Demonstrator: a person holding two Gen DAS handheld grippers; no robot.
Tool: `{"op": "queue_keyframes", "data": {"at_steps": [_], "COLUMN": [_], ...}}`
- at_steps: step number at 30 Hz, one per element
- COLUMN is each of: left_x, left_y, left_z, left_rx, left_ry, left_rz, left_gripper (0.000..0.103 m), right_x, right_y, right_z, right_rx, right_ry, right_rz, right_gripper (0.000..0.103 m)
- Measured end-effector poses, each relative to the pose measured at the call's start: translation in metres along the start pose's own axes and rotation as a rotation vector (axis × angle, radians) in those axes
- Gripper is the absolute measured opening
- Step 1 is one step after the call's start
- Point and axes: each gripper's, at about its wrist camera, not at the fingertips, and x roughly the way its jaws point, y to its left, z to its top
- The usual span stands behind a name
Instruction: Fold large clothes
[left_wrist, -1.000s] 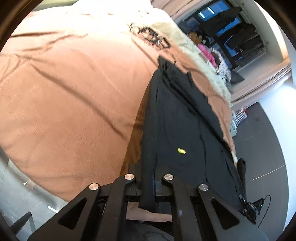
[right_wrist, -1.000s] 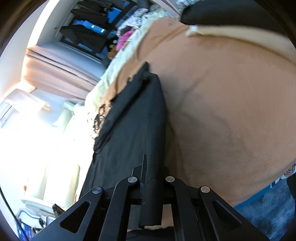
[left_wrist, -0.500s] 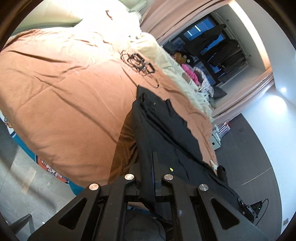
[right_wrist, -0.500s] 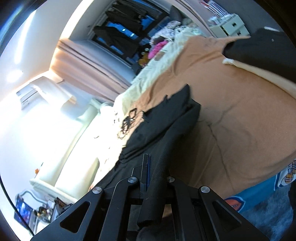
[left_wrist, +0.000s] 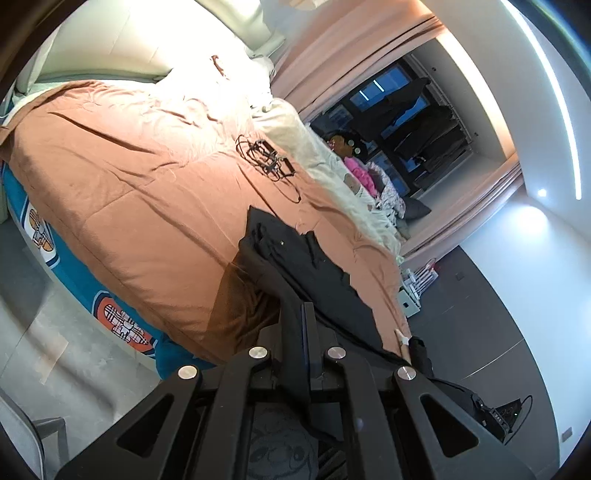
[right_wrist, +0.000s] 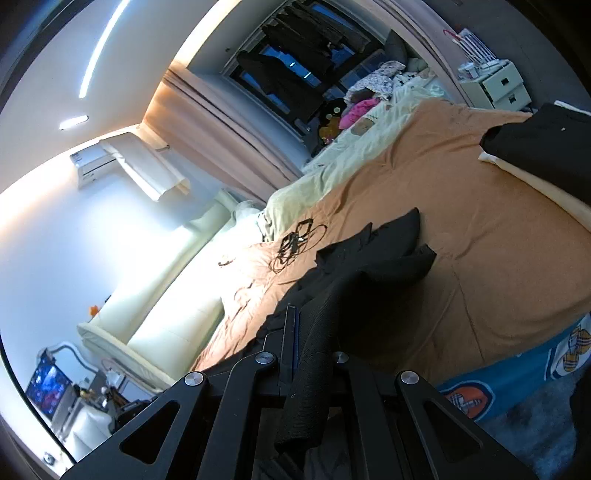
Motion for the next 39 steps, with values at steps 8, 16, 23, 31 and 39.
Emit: {"op": "queue_keyframes", "data": {"at_steps": [8, 16, 23, 31, 39], "left_x": [-0.032, -0.02, 0.009, 0.061, 0.143], "left_y": [0.006, 0.004, -0.018, -0.07, -0.085], "left_z": [-0.017, -0.003, 0.044, 0.109, 0.158], "left_rx": [0.007, 0.011, 0.016, 0.111, 0.144], "left_ry": [-0.026, -0.025, -0.038, -0.051, -0.043], "left_rz": [-0.012, -0.017, -0.013, 0.007, 0.073], "left_gripper": [0.006, 0.006, 0.006, 0.006, 0.006], "right_x": [-0.018, -0.011, 0.018, 0.064, 0.129], "right_y": [0.018, 0.02, 0.023, 0.027, 0.019], "right_z": [-0.011, -0.009, 0.029, 0.085, 0.136], "right_rx": [-0.067, -0.091, -0.099, -0.101, -0.13], "right_ry": [0.026, 0.058, 0.033, -0.01, -0.01], "right_rz": [0.017, -0.014, -0.028, -0.045, -0.118], "right_gripper": [0.003, 0.003, 0.003, 0.003, 0.003]}}
